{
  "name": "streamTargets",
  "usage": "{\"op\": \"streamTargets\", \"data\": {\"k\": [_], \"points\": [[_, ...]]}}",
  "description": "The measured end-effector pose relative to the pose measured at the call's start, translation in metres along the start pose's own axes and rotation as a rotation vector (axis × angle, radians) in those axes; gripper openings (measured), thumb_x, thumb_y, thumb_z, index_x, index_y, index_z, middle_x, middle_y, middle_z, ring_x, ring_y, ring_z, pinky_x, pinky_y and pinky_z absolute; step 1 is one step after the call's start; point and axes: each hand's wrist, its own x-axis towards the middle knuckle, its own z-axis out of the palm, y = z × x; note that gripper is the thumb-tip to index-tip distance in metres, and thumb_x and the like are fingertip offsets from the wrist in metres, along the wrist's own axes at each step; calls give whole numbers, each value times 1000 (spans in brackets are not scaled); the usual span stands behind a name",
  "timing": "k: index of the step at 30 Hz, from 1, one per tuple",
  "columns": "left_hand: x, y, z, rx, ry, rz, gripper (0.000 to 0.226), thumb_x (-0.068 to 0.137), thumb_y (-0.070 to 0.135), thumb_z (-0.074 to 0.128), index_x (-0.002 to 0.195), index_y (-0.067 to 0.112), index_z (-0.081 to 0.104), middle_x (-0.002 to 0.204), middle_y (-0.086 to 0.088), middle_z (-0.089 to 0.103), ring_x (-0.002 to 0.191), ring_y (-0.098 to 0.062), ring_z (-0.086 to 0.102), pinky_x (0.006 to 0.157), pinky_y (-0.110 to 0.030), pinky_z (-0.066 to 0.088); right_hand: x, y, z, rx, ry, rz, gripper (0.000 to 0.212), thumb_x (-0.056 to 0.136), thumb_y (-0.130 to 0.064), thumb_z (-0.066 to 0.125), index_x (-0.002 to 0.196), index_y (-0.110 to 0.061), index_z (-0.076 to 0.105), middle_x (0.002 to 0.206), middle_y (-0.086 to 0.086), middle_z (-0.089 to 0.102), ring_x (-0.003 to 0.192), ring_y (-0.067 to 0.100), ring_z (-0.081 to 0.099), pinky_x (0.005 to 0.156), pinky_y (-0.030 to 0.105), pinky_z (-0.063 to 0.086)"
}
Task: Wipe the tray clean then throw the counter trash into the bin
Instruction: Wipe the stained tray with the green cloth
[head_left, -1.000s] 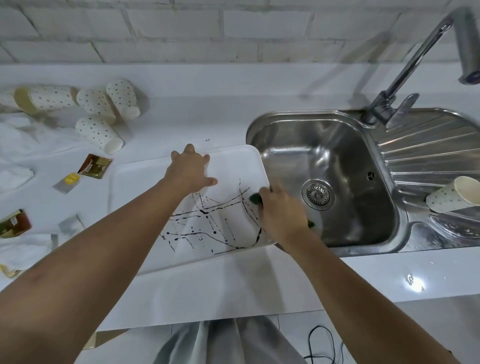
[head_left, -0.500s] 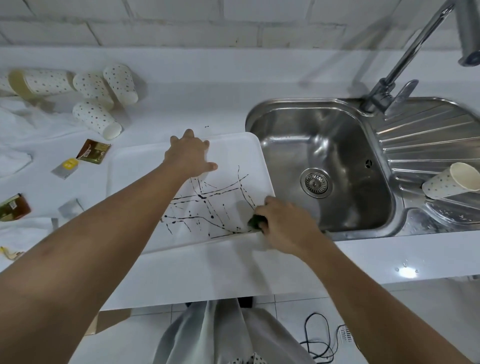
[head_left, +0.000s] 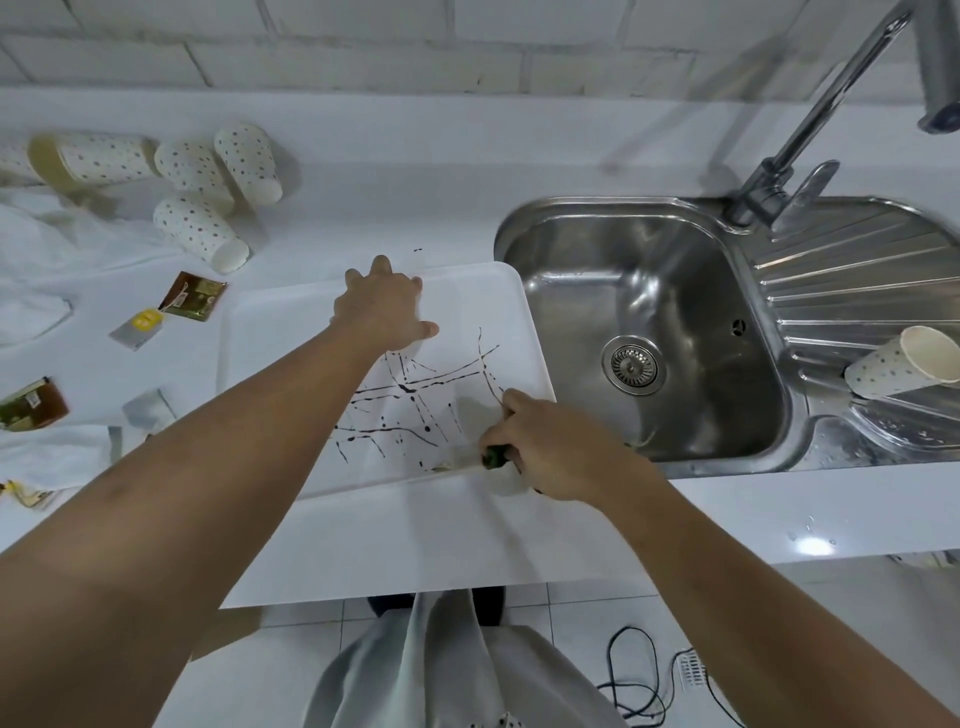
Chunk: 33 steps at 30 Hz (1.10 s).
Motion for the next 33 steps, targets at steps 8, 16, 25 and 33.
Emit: {"op": "streamTargets", "data": {"k": [8, 16, 25, 33], "points": [[-2, -3, 3, -14, 7, -5, 67, 91, 62, 62, 146, 28, 46, 139, -10, 33, 130, -40, 35, 82, -51, 51, 32, -71, 14, 90, 69, -177, 33, 95, -11, 57, 111, -37, 69, 100, -4, 41, 88, 25, 55, 63, 35, 46], [-27, -50, 10, -245, 269, 24, 51, 104, 33, 54, 154, 29, 43, 151, -5, 37, 137, -31, 35, 93, -48, 51, 24, 15, -4, 256, 496, 123, 30, 90, -13, 61, 117, -26, 67, 105, 0, 51, 80, 30, 61, 69, 46, 56], [-48, -162, 29, 62, 99, 147, 55, 106, 16, 46, 160, 13, 34, 164, -19, 31, 148, -38, 31, 120, -47, 27, 96, 22, -5, -77, 521, 404, 30, 90, -15, 58, 119, -9, 53, 123, 16, 51, 101, 38, 57, 77, 42, 45], [-31, -173, 24, 119, -22, 149, 61, 107, 35, 48, 163, 32, 22, 167, -9, 22, 150, -33, 26, 123, -43, 19, 157, -54, -9, 200, 529, 389, 33, 92, 0, 48, 125, -3, 50, 118, 14, 47, 91, 23, 54, 80, 35, 53]]}}
